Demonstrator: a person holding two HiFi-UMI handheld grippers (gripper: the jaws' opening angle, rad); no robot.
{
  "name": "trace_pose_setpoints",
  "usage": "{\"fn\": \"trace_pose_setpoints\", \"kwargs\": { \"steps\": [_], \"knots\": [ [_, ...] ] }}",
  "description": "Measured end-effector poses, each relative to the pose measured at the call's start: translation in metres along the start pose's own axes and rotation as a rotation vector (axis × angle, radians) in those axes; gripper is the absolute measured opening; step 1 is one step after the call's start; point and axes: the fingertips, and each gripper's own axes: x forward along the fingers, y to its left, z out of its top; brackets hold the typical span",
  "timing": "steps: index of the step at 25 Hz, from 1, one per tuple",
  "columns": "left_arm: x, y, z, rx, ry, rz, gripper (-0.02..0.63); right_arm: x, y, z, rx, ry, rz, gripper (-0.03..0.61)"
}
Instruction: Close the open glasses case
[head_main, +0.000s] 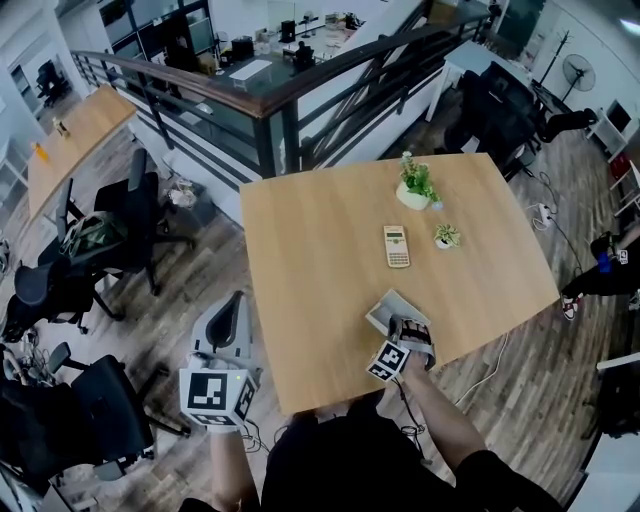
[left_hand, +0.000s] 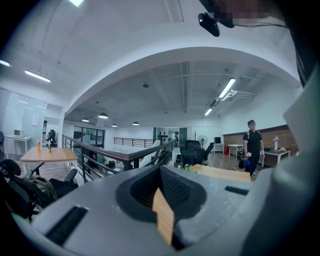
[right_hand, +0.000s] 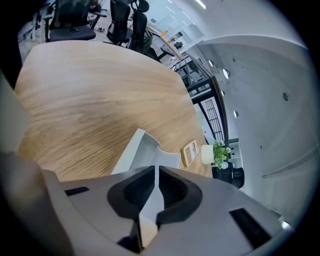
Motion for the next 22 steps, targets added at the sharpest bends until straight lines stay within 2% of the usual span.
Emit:
{"fn": "trace_pose_setpoints", "kwargs": {
  "steps": [13,15,19,22],
  "knots": [
    [-0.001,-0.007,0.001,0.005,-0.001,-0.002,-0.002,0.005,-0.008,-0.019,0.046,0.016,0.005,0.040],
    [-0.002,-0.008,0.001,0.006,0.000,-0.002,-0.002,0.007,-0.012,-0.024,0.089,0.014,0.023,0.087],
    [-0.004,-0.010,0.000,0.001,0.003,0.000,-0.002,0.014,-0.028,-0.036,0.209,0.008,0.071,0.114],
    [-0.005,-0.012,-0.001,0.000,0.007,0.000,-0.002,0.025,-0.027,-0.043,0.343,-0.003,0.201,0.140]
  ]
}}
